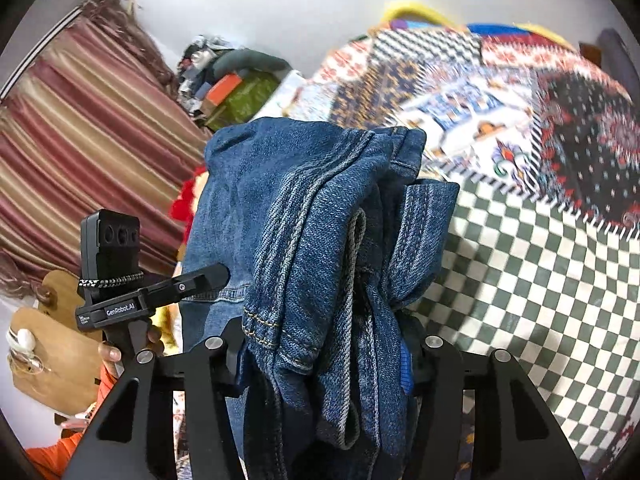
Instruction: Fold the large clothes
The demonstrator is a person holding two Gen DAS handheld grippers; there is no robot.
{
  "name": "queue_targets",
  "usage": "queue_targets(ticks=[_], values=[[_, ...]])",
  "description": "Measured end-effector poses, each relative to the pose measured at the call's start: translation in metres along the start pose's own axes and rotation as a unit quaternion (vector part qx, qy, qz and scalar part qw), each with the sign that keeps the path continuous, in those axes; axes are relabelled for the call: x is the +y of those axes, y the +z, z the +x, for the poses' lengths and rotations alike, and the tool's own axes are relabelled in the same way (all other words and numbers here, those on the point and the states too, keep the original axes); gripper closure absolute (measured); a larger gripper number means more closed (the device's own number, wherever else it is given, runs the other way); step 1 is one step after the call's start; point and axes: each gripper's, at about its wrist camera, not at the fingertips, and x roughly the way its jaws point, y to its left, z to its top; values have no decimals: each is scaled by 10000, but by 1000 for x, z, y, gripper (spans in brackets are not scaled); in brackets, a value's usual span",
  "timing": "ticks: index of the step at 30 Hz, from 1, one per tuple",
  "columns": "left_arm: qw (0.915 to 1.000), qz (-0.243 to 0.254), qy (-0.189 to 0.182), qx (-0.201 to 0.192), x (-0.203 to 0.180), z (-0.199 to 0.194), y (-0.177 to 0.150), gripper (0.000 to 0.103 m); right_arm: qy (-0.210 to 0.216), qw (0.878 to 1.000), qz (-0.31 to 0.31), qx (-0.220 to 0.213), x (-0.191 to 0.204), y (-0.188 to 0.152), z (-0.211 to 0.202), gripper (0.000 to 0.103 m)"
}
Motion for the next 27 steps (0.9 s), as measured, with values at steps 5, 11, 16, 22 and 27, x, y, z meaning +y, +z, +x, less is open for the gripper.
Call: queue_targets(ticks=[5,11,16,22,27], values=[[9996,120,49,-260,-8,-53,-7,47,75,9996,-214,-192,40,3,-19,52],[9987,64,141,-481,8,-93,-7,47,166,9987,-433,-225,88,2,-18,52],[9979,-122,257,-576,32,-126,-20,47,259,9979,-584,-67,123,-4,2,51],[9965,-454,439,-541,72,-144,-40,47,399,9966,-653,316,151,-13,50,52],[9945,-825,566,-313,113,-131,-58,47,435,9950,-546,708,152,-23,96,51]])
